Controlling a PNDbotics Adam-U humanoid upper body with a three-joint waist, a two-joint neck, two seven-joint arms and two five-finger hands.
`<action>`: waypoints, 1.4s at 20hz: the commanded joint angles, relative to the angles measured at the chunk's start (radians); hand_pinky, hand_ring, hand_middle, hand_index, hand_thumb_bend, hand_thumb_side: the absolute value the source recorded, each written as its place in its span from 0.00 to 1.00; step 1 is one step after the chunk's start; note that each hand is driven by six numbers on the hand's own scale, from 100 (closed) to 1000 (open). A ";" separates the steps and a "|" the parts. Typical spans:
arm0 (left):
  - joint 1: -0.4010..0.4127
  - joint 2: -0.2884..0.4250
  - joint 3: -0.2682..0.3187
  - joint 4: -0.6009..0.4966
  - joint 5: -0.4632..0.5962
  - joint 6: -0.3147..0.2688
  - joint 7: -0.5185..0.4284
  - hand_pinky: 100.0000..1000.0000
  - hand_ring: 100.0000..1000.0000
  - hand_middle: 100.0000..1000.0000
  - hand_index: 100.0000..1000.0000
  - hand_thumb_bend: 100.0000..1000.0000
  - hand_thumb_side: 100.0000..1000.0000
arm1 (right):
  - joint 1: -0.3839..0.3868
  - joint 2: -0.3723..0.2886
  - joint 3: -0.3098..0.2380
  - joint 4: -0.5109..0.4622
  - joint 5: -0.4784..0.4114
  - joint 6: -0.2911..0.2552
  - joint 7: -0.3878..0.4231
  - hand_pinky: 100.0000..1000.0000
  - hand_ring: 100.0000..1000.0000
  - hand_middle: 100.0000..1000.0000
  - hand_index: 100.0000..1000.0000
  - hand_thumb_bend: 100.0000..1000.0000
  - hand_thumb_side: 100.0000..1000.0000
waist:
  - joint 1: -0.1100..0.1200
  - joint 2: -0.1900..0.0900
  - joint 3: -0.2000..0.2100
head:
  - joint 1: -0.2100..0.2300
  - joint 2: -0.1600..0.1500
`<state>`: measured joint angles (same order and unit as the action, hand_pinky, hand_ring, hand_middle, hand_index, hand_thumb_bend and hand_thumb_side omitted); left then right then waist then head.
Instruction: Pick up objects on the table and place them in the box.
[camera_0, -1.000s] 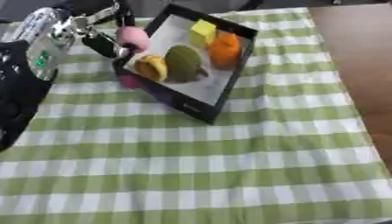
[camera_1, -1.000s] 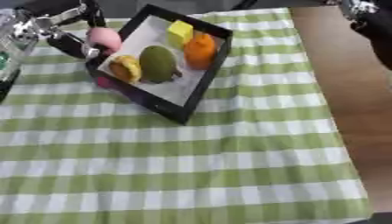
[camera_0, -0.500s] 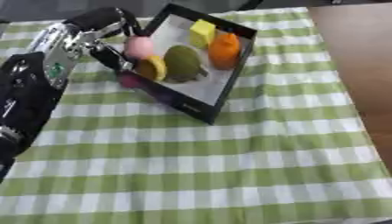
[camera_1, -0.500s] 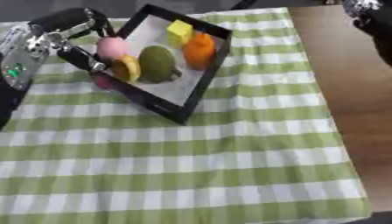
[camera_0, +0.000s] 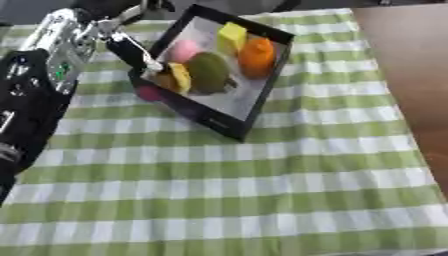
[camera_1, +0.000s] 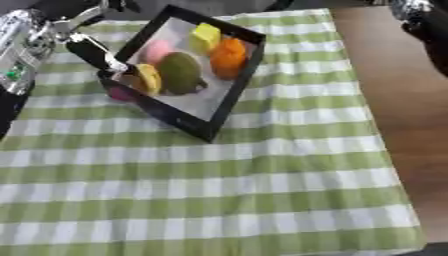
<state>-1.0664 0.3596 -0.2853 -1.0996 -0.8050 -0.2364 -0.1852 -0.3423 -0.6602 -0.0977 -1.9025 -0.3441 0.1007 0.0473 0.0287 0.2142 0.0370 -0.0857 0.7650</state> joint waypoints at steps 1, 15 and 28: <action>0.054 0.066 0.072 -0.192 0.206 0.092 0.065 0.80 0.61 0.64 0.75 0.23 0.21 | -0.005 -0.014 -0.016 -0.012 -0.008 -0.006 -0.011 0.99 0.81 0.68 0.74 0.05 0.28 | 0.001 -0.026 0.009 | -0.019 0.005; 0.698 0.128 0.422 -0.766 0.944 0.275 0.551 0.83 0.55 0.58 0.74 0.15 0.43 | 0.022 0.010 -0.046 -0.011 -0.013 -0.012 -0.049 0.99 0.80 0.68 0.73 0.05 0.28 | -0.037 -0.029 0.059 | -0.100 0.005; 0.914 -0.003 0.484 -0.775 1.066 0.183 0.597 0.84 0.56 0.61 0.77 0.10 0.60 | 0.027 0.083 -0.040 0.021 -0.018 0.012 -0.035 1.00 0.81 0.69 0.73 0.00 0.33 | -0.042 -0.050 0.069 | -0.095 0.005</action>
